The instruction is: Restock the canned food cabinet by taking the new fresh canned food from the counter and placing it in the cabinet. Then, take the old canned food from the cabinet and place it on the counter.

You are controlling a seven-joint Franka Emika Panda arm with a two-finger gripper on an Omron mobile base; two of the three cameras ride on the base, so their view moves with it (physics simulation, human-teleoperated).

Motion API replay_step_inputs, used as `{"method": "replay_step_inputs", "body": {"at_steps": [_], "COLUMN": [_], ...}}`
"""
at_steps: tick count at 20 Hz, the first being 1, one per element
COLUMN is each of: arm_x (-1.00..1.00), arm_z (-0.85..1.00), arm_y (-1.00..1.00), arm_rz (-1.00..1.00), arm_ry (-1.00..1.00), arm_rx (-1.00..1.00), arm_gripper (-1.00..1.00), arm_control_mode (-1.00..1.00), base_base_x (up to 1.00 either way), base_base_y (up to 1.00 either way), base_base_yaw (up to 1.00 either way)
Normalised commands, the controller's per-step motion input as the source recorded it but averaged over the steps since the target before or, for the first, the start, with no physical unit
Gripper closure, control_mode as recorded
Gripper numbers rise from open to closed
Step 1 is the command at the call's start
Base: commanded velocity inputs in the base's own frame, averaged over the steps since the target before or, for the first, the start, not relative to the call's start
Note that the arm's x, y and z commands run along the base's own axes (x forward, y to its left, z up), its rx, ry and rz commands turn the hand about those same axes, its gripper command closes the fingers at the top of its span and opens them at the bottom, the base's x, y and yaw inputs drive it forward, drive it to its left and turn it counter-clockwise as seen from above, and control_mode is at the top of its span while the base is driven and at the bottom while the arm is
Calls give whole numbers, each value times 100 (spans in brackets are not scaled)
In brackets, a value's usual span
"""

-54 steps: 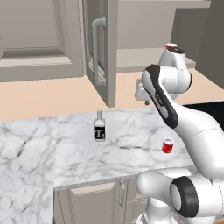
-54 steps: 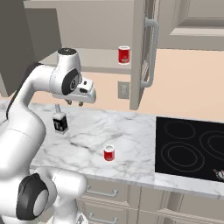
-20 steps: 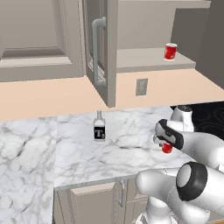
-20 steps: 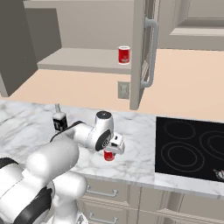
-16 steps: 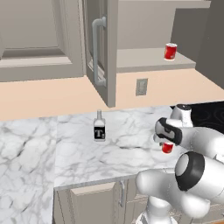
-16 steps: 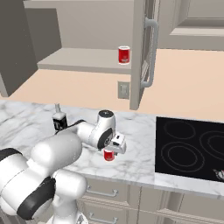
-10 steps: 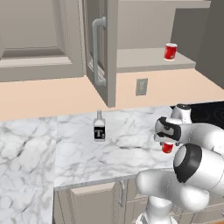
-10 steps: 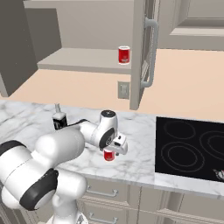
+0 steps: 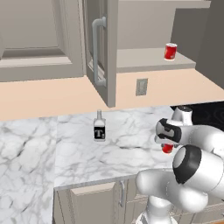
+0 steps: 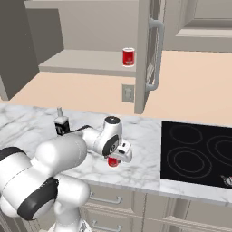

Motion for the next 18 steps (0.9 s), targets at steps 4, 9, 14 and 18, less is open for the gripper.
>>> {"method": "replay_step_inputs", "body": {"at_steps": [4, 9, 14, 18], "arm_x": [-6, -54, -69, -51], "arm_z": [8, 81, 100, 100], "arm_y": [0, 17, 23, 49], "arm_rz": [0, 5, 20, 14], "arm_ry": [-5, -44, -58, -51], "arm_rx": [0, 0, 0, -2], "arm_gripper": [100, 100, 100, 100], "arm_control_mode": [-100, -100, -100, -100], "base_base_x": [0, 0, 0, 0], "base_base_y": [0, 0, 0, 0], "base_base_yaw": [0, 0, 0, 0]}}
